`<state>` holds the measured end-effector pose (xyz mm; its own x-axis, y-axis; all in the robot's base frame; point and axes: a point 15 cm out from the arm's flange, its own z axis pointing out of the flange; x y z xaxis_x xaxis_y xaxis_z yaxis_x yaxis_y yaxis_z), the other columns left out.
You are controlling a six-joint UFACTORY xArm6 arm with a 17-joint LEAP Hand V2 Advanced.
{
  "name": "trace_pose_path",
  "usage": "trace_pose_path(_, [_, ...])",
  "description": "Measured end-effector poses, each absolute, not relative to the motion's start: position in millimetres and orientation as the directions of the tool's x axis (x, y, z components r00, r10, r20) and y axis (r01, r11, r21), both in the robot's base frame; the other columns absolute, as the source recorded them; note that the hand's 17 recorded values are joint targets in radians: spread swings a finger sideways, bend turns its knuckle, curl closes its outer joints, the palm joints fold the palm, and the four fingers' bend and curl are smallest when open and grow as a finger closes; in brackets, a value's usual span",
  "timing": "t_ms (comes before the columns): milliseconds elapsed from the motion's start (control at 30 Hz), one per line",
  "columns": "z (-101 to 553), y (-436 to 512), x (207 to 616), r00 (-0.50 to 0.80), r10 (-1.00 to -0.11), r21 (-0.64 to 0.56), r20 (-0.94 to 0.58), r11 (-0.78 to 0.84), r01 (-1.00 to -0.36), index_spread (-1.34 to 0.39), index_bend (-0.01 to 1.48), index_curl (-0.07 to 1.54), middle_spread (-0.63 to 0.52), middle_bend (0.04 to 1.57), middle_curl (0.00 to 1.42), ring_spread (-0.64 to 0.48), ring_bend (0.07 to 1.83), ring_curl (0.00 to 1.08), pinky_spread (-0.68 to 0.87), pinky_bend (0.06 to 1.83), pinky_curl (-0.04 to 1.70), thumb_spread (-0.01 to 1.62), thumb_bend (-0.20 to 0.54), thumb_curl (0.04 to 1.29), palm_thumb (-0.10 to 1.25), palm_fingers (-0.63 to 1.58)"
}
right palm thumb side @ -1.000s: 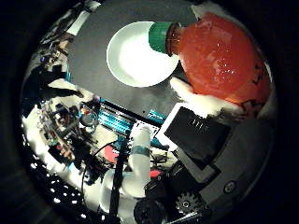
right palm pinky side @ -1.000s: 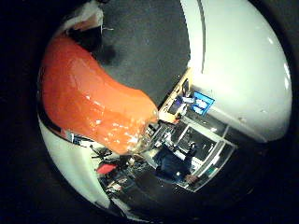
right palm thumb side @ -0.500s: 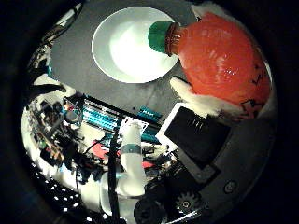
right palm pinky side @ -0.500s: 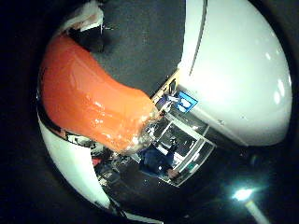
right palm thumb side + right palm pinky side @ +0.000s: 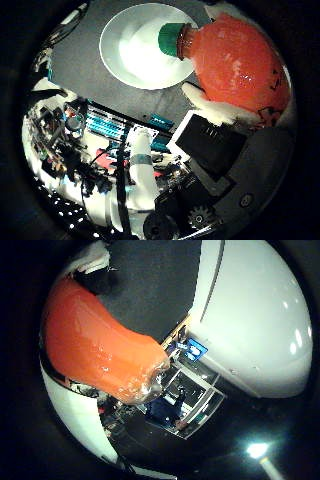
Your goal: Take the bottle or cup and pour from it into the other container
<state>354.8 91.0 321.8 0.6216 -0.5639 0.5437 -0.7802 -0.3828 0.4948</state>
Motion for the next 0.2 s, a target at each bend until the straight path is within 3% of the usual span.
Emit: trace_pose_path(200, [326.4, 88.9, 354.7, 0.617, -0.57, 0.486, 0.543, -0.386, -0.784, -0.19, 1.18, 0.76, -0.1, 1.38, 0.74, -0.23, 1.32, 0.82, -0.22, 1.22, 1.13, 0.45, -0.021, 0.95, 1.04, 1.12])
